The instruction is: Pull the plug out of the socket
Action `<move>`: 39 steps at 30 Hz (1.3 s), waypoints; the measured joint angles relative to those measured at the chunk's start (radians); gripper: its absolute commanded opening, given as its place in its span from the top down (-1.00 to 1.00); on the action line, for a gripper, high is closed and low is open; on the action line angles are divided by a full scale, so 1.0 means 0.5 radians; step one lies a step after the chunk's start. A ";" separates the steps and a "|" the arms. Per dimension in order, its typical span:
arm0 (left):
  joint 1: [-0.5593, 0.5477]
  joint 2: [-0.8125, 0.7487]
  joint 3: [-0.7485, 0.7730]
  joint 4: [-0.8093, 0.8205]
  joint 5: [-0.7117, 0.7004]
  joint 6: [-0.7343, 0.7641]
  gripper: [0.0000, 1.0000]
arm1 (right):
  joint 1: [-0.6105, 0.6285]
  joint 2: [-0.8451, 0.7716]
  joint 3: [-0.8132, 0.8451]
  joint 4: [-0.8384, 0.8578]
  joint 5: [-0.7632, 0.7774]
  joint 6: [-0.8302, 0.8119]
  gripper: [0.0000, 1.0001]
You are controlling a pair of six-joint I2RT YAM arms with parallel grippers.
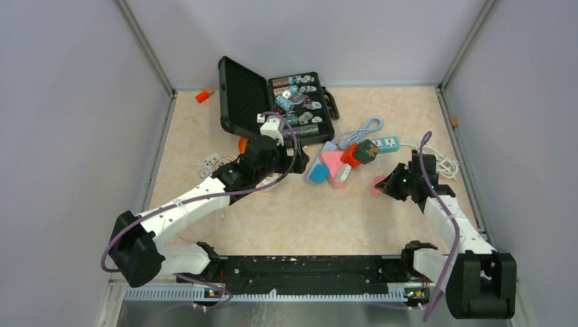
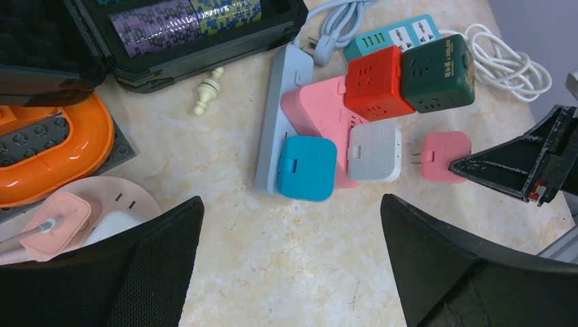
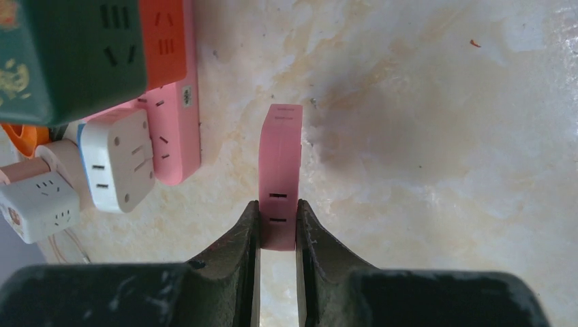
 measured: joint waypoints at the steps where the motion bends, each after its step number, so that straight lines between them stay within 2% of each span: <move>1: 0.000 0.000 -0.008 -0.002 0.000 0.001 -0.98 | -0.050 0.040 -0.022 0.041 -0.053 0.002 0.77; 3: 0.000 -0.002 -0.018 -0.001 0.000 0.002 -0.97 | -0.151 0.111 -0.057 0.101 -0.130 0.002 0.70; 5: 0.000 -0.007 -0.029 0.005 0.001 0.002 -0.97 | -0.295 0.166 -0.098 0.155 -0.201 -0.005 0.54; 6: 0.000 -0.008 -0.032 0.005 0.002 0.004 -0.97 | -0.362 0.179 -0.113 0.169 -0.220 -0.009 0.41; 8: 0.000 -0.015 -0.038 0.011 0.004 0.009 -0.98 | -0.495 0.194 -0.150 0.185 -0.237 -0.028 -0.07; 9: 0.000 -0.017 -0.038 0.011 0.006 0.011 -0.97 | -0.542 0.196 -0.165 0.190 -0.235 -0.034 -0.23; 11: 0.001 -0.017 -0.038 0.017 0.008 0.016 -0.98 | -0.612 0.198 -0.190 0.189 -0.215 -0.066 -0.46; 13: 0.002 -0.017 -0.038 0.017 0.008 0.018 -0.97 | -0.632 0.195 -0.192 0.172 -0.167 -0.073 -0.56; 20: 0.008 -0.017 -0.038 0.014 0.002 0.018 -0.97 | -0.635 -0.021 -0.184 0.065 0.047 -0.078 -0.56; 22: 0.008 -0.016 -0.038 0.010 -0.005 0.018 -0.97 | -0.635 -0.118 -0.174 0.034 0.048 -0.076 -0.51; 29: 0.008 -0.016 -0.038 0.009 -0.021 0.014 -0.97 | -0.591 -0.356 -0.159 0.072 -0.423 -0.010 -0.58; 33: 0.008 -0.016 -0.038 0.008 -0.060 -0.001 -0.97 | -0.351 -0.455 -0.164 0.142 -0.520 0.140 -0.58; 39: 0.009 -0.059 -0.038 -0.029 -0.058 -0.013 -0.97 | -0.034 -0.491 -0.163 0.282 -0.480 0.344 -0.51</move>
